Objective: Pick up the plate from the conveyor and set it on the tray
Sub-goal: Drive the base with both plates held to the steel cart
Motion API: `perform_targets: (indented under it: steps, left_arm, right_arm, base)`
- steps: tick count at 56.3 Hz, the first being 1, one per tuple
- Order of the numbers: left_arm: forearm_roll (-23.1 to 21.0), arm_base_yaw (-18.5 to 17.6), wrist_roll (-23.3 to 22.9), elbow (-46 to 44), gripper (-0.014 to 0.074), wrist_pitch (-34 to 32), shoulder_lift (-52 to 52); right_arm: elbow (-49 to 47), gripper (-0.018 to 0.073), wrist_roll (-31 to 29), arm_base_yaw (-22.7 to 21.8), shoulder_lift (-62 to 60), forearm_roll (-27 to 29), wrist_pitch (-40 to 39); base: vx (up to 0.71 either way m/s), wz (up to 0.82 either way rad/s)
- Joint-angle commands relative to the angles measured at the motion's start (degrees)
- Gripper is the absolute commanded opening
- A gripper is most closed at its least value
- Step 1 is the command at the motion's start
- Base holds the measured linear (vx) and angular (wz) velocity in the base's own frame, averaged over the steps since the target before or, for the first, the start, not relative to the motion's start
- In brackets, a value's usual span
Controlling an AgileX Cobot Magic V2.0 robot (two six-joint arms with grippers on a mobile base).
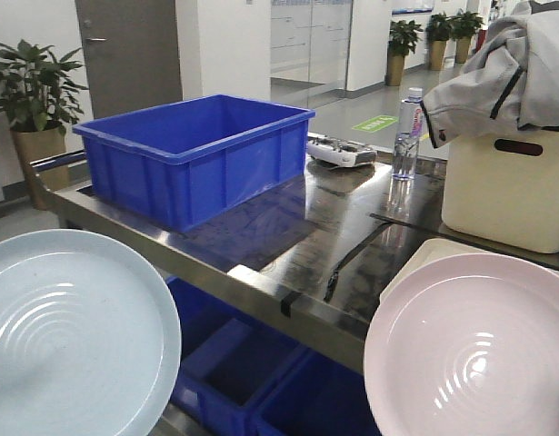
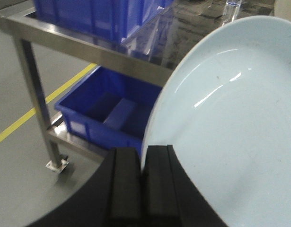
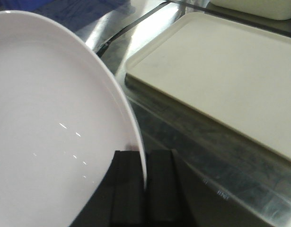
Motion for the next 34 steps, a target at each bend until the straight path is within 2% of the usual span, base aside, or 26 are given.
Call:
perform_targets:
  steps: [1, 16, 34]
  left_arm:
    - [-0.4, -0.3, -0.4, -1.6, -0.0003, -5.4, -0.2]
    - [-0.4, -0.3, -0.4, -1.6, -0.0003, -5.4, -0.2]
    - [-0.4, -0.3, -0.4, -1.6, -0.0003, -5.4, -0.2]
  right_arm:
    - [-1.7, -0.0012, 0.2, -0.1, -0.2, -0.5, -5.0]
    - [-1.7, -0.0012, 0.1, -0.1, -0.2, -0.5, -5.0]
    - [-1.7, -0.0012, 0.1, -0.1, -0.2, -0.5, -5.0]
  base:
    - [0.39, -0.33]
    - [0.36, -0.49]
    - [0.28, -0.80]
